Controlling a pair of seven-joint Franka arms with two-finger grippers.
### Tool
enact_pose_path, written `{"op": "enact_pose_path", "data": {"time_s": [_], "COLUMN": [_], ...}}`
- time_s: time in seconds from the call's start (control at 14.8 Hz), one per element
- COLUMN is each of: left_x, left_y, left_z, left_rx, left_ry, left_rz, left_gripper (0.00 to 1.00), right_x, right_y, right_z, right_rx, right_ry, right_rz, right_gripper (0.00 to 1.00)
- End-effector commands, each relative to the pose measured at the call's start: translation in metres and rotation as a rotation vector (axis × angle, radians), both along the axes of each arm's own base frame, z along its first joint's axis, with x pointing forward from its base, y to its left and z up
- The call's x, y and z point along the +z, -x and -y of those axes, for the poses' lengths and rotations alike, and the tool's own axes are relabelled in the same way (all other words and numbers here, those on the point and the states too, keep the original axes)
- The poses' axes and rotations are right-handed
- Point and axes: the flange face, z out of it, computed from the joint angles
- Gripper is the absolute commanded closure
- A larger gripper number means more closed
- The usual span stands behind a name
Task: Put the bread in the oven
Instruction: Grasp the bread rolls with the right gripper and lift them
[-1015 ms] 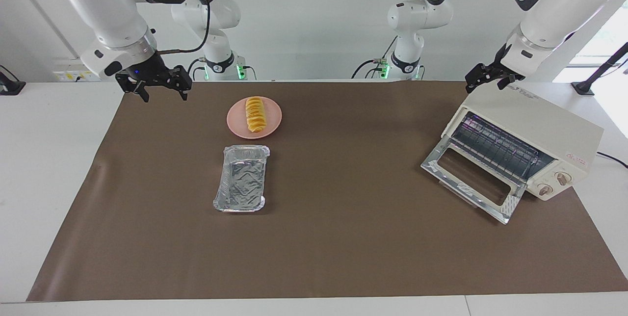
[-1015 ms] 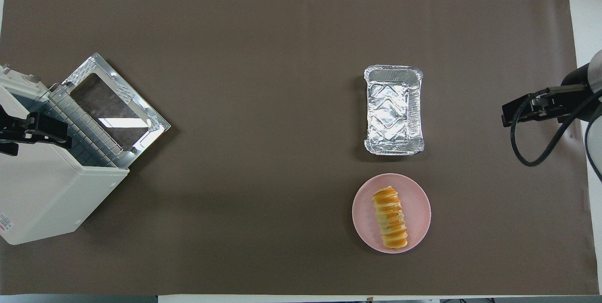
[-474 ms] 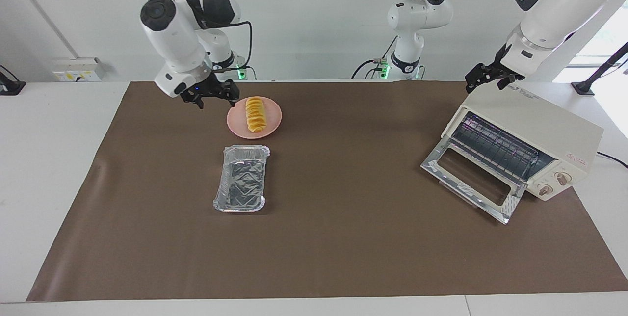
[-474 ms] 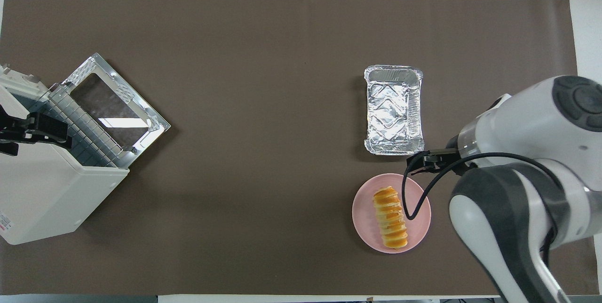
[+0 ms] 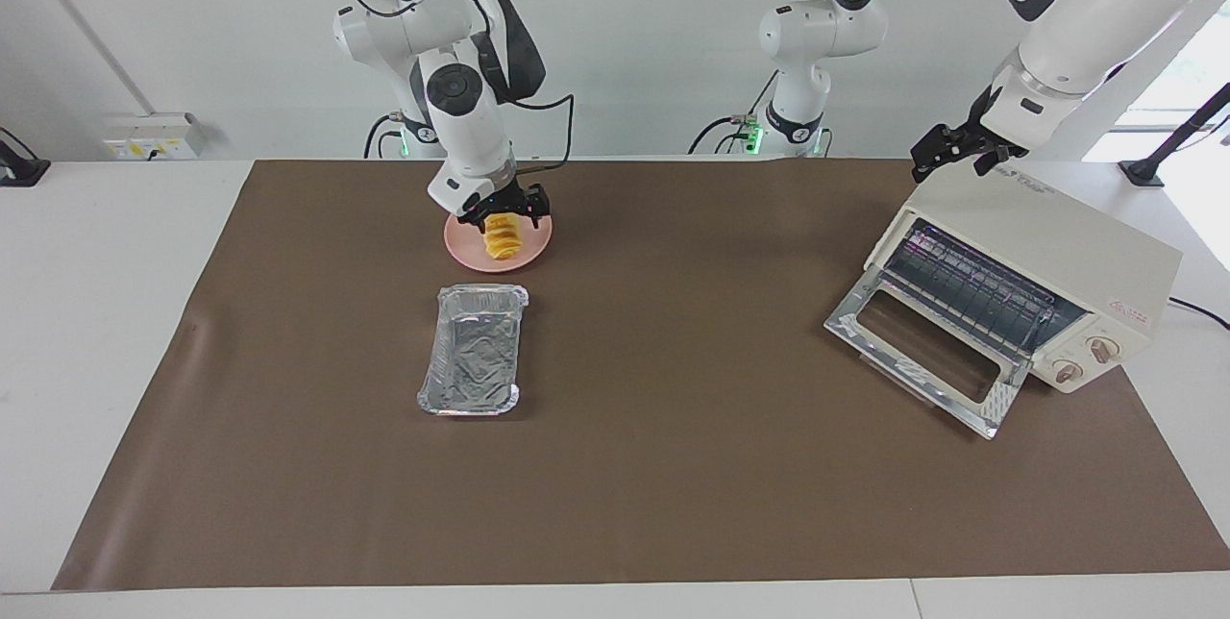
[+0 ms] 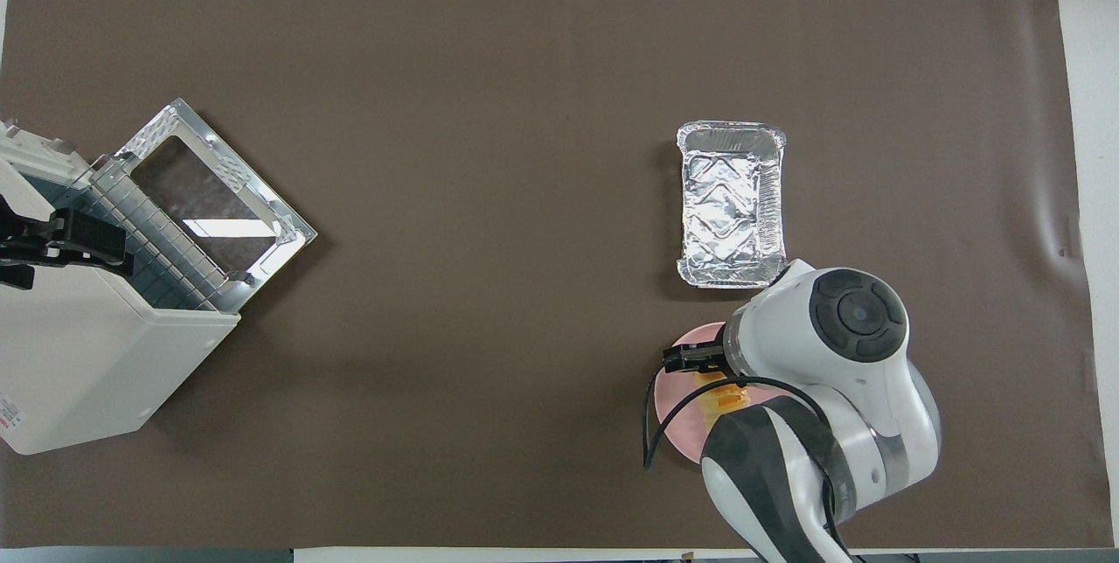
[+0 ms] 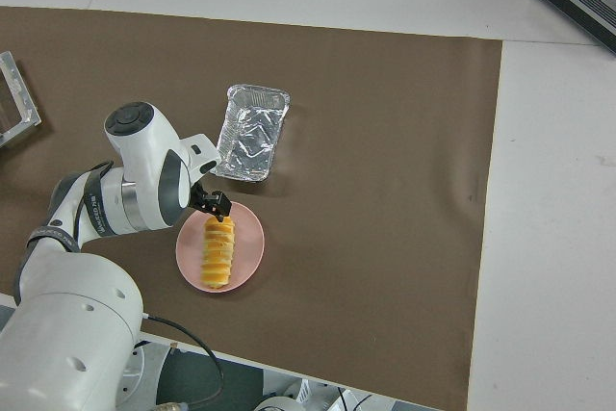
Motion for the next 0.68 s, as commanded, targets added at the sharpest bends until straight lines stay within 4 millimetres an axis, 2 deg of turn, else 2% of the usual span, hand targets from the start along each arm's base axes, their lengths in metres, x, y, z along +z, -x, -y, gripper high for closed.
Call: {"op": "enact_pose_path", "data": {"time_s": [0.0,0.14,0.2,0.47,0.54,0.61], "left_x": [0.004,0.004,0.004,0.004,0.004,0.004], "left_y": [0.003,0.003,0.003,0.003,0.003,0.003], "left_z": [-0.001,-0.001,-0.002,-0.002,-0.001,-0.001], "left_rx": [-0.005,-0.005,-0.004,-0.004,-0.005,-0.005], "left_ry": [-0.016,-0.016,-0.016,-0.016,-0.016,-0.016], "left_rz": [0.017,0.017,0.017,0.017,0.017,0.017], "left_gripper": [0.0,0.0,0.0,0.0,0.0,0.0], "right_x": [-0.018,-0.022,-0.024,-0.027,-0.027,-0.027], "right_y": [0.016,0.021,0.023,0.026,0.026,0.026], "right_z": [0.007,0.01,0.011,0.015,0.015,0.016], "right_rx": [-0.02,-0.021,-0.021,-0.06,-0.06,-0.064], "right_ry": [-0.004,0.001,0.003,-0.021,-0.021,-0.02], "right_rz": [-0.012,-0.022,-0.025,-0.037,-0.037,-0.04], "right_gripper": [0.0,0.01,0.04,0.31,0.46,0.75]}}
